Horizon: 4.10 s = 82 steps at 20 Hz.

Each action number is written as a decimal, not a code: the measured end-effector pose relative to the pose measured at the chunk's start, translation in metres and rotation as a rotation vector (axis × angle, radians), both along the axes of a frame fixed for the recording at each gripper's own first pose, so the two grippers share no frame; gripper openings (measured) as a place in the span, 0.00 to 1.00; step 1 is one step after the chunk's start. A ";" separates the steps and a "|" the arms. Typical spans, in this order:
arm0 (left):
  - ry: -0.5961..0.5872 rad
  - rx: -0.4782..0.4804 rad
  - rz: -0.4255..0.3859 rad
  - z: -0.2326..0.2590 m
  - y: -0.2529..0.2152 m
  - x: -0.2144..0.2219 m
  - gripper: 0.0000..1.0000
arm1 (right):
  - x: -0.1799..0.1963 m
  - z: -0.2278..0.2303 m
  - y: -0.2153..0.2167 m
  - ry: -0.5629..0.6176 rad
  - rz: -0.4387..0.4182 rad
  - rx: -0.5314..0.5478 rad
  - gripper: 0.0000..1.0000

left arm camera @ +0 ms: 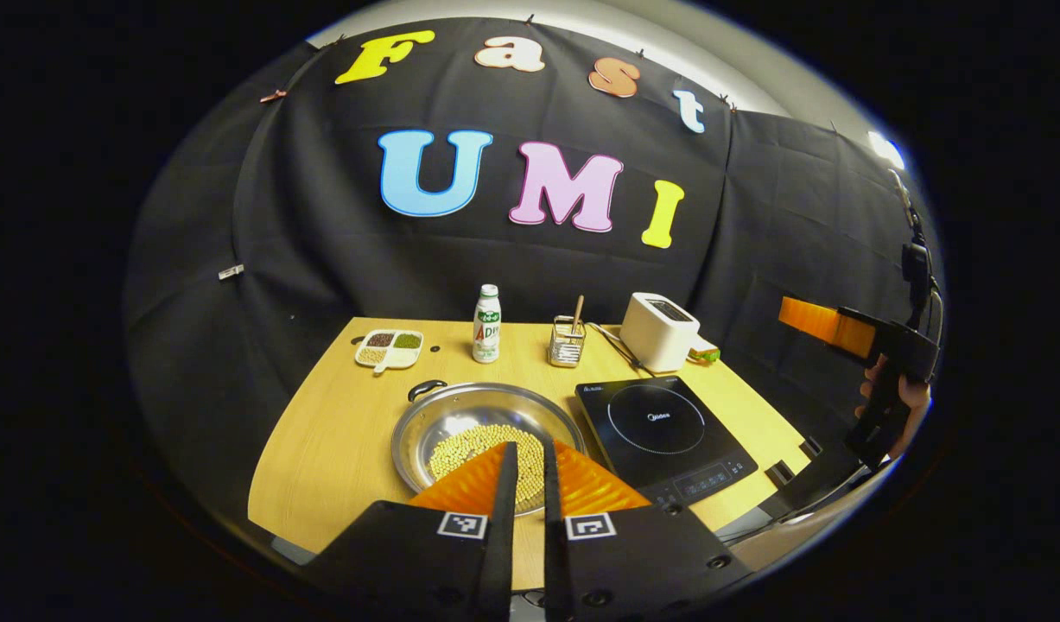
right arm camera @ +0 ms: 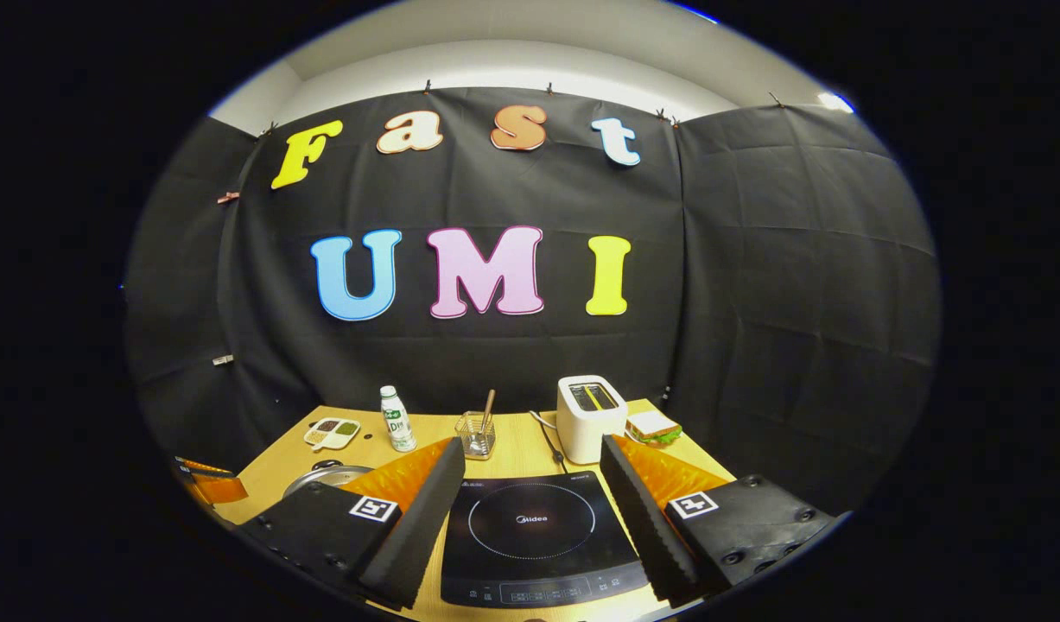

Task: First push the handle of the pot to place it horizontally, then grasp the pot with both hands and set it on the induction cooktop.

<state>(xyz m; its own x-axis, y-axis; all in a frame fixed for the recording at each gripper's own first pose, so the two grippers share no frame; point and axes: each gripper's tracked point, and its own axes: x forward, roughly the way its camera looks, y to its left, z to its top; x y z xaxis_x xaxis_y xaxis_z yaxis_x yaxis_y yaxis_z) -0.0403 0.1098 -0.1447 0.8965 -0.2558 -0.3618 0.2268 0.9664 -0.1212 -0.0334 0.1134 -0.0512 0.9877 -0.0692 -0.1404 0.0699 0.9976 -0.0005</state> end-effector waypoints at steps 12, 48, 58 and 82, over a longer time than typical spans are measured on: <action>0.281 -0.058 -0.045 -0.090 -0.014 -0.008 0.05 | 0.024 -0.012 -0.048 0.008 -0.049 -0.011 0.98; 0.474 0.283 -0.272 -0.202 -0.088 0.040 0.05 | 0.048 -0.041 -0.127 0.076 -0.091 0.071 0.98; 0.462 0.227 -0.255 -0.199 -0.113 0.069 0.05 | 0.052 -0.040 -0.132 0.072 -0.090 0.056 0.98; 0.414 0.184 -0.154 -0.189 -0.150 0.149 0.05 | 0.062 -0.055 -0.173 0.113 -0.102 0.062 0.98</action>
